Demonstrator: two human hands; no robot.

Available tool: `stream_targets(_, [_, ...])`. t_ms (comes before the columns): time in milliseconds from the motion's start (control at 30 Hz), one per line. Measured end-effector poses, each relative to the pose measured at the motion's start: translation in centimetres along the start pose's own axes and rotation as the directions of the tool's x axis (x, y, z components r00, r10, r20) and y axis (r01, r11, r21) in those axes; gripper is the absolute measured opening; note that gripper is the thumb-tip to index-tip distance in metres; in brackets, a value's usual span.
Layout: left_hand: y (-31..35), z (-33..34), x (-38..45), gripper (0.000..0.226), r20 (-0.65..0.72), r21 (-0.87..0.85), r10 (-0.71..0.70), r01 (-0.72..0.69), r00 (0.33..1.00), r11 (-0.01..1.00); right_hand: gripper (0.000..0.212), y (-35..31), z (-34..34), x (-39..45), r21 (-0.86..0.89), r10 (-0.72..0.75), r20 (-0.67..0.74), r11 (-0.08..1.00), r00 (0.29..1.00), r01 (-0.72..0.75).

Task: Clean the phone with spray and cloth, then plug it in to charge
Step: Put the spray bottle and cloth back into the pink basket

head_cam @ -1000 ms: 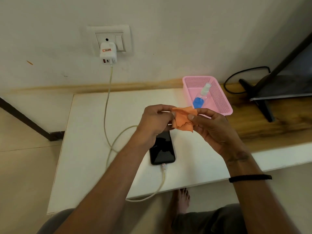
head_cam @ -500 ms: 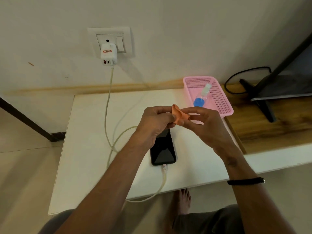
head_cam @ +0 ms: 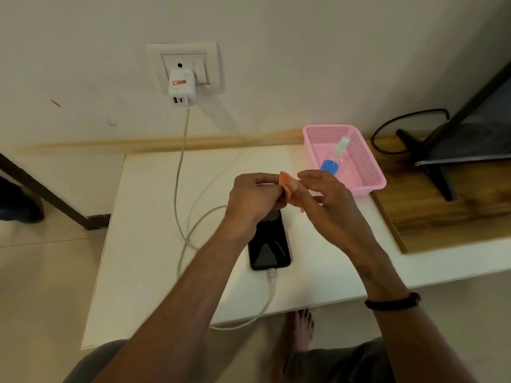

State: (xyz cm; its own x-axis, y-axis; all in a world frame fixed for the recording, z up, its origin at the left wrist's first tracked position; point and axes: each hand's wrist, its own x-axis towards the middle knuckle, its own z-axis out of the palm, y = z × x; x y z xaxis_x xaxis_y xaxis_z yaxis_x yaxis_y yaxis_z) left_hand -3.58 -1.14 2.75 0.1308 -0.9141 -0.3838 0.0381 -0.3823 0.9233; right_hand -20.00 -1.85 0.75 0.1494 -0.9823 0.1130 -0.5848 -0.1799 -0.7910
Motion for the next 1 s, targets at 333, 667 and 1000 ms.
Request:
stream_targets(333, [0.9, 0.8, -0.7, 0.021, 0.039, -0.13, 0.049, -0.043, 0.998, 0.991, 0.057, 0.5, -1.3, 0.3, 0.565, 0.362, 0.194, 0.719, 0.912, -0.406])
stream_targets(667, [-0.2, 1.4, 0.2, 0.023, 0.019, -0.053, 0.07, -0.069, 0.997, 0.996, 0.039, 1.8, -3.2, 0.1, 0.855, 0.498, -0.007, 0.453, 0.867, -0.253])
stream_targets(1000, [-0.7, 3.2, -0.1, 0.018, 0.057, 0.076, 0.11, -0.114, 0.992, 0.991, 0.014, 5.0, -6.1, 2.4, 0.48, 0.513, -0.592, 0.844, 0.622, -0.238])
